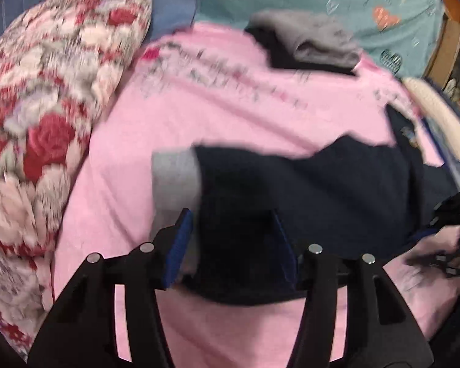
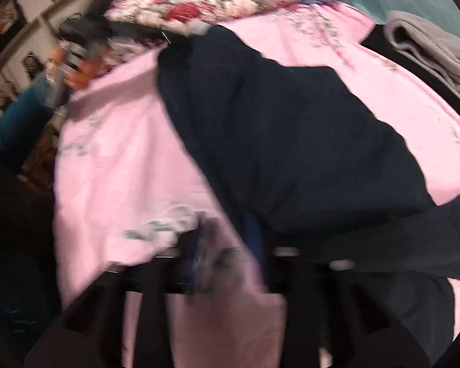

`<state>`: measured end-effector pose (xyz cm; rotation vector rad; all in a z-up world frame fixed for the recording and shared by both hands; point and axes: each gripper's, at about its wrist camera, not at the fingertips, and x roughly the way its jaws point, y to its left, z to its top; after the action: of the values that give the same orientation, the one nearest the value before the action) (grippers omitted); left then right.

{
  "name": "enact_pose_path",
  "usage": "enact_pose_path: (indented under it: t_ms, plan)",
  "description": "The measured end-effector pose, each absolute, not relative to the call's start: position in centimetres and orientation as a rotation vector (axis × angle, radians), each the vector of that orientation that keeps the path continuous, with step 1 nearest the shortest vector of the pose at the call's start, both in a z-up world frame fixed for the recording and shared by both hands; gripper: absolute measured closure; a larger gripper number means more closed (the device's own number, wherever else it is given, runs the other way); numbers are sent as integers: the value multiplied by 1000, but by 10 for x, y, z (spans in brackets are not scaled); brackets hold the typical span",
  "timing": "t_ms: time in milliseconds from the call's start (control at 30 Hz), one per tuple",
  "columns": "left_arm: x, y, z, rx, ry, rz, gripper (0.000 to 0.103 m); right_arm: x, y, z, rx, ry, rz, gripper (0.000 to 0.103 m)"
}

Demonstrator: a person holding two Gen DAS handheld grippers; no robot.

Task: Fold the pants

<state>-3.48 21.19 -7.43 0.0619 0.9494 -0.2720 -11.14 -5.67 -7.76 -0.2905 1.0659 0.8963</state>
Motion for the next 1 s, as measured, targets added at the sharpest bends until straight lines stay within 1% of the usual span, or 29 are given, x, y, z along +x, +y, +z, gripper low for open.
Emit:
enact_pose_path:
  t_ms: [67, 133, 200, 267, 300, 333, 400, 433, 467, 533, 633, 700, 733, 800, 900, 1000]
  plan:
    - [-43, 221, -90, 74, 954, -250, 46, -103, -71, -57, -281, 1028, 865, 48]
    - [-54, 232, -88, 54, 936, -242, 46, -82, -95, -32, -266, 985, 760, 46]
    - [-58, 244, -78, 6, 942, -244, 45, -46, -135, -9, -233, 955, 570, 36]
    - [-61, 246, -63, 17, 902, -234, 47, -6, -174, 2, -193, 966, 362, 31]
    - [-63, 243, -54, 28, 878, -233, 47, 18, -196, 4, -167, 972, 249, 31]
    - [-64, 238, -44, 29, 849, -251, 46, 36, -212, 4, -154, 976, 176, 30]
    - [-65, 219, -27, 21, 792, -318, 39, 71, -239, -3, -149, 995, 85, 31]
    - [-64, 210, -23, 26, 780, -340, 32, 88, -252, -9, -149, 1006, 39, 31]
    - [-63, 196, -23, 37, 777, -371, 30, 102, -262, -16, -148, 1036, 8, 31]
    - [-56, 170, -33, 76, 813, -423, 30, 118, -278, -29, -116, 1073, -15, 31]
    - [-41, 141, -72, 176, 950, -418, 30, 129, -287, -46, -106, 1122, 3, 34]
    - [-36, 139, -93, 211, 995, -387, 30, 132, -283, -54, -137, 1136, 14, 42]
    - [-40, 139, -94, 217, 981, -391, 30, 133, -283, -59, -140, 1150, 26, 47]
    - [-42, 141, -91, 205, 981, -396, 30, 134, -281, -67, -135, 1194, 69, 94]
    - [-40, 144, -87, 185, 1011, -387, 30, 125, -273, -65, -197, 1175, 106, 98]
    - [-41, 142, -86, 201, 1025, -365, 30, 104, -280, -34, -164, 1083, 126, 99]
